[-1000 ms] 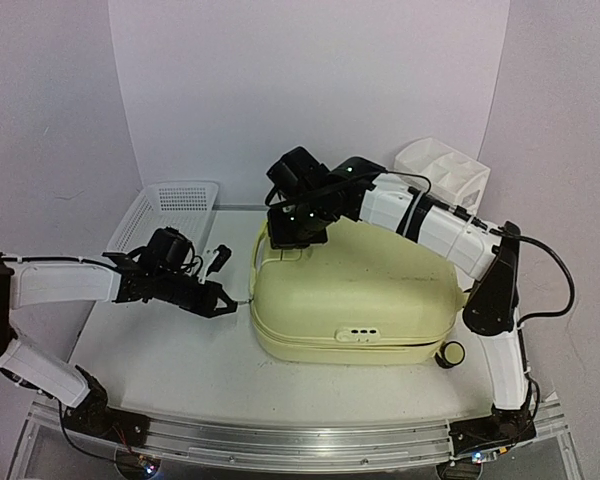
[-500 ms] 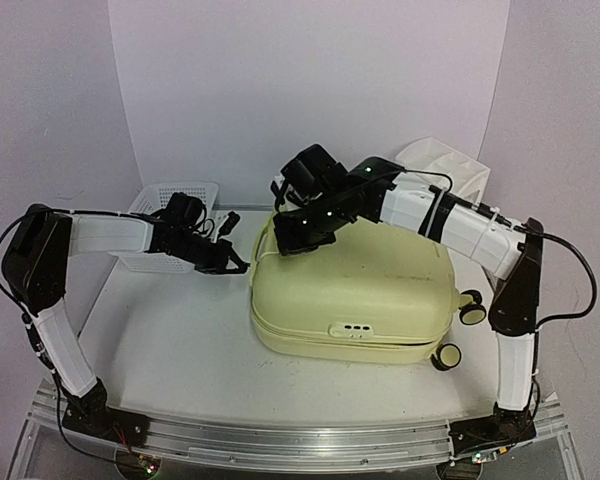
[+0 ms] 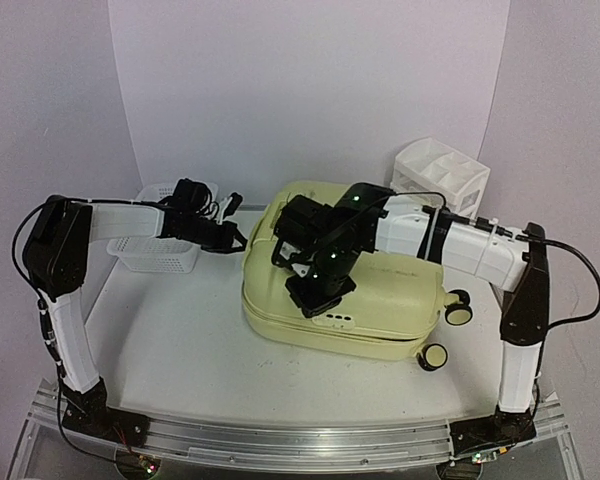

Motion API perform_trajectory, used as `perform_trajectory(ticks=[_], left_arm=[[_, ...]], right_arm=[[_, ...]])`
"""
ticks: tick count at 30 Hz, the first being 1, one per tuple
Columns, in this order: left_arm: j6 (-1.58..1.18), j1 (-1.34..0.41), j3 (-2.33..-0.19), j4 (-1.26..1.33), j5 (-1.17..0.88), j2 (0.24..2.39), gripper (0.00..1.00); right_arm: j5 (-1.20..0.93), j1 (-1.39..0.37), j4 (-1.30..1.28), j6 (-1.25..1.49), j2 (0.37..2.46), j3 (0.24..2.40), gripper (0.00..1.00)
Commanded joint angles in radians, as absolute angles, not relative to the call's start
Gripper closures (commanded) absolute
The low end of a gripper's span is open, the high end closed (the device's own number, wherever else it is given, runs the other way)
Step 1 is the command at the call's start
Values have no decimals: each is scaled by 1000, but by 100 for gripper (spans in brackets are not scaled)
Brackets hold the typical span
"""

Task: Open, take out, and arrange the luggage
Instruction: Open the zipper on the luggage.

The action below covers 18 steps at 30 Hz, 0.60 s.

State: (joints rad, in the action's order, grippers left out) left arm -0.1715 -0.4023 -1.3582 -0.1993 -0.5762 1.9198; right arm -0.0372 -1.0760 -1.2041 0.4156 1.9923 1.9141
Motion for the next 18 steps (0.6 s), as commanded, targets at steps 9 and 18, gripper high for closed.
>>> perform_trajectory(ticks=[9, 18], left_arm=[[-94, -376, -1213, -127, -481, 1691, 100], [-83, -400, -1171, -124, -450, 1634, 100]], right_arm=[[354, -965, -1217, 633, 1637, 1707, 38], [480, -783, -1252, 1207, 1242, 1374, 2]])
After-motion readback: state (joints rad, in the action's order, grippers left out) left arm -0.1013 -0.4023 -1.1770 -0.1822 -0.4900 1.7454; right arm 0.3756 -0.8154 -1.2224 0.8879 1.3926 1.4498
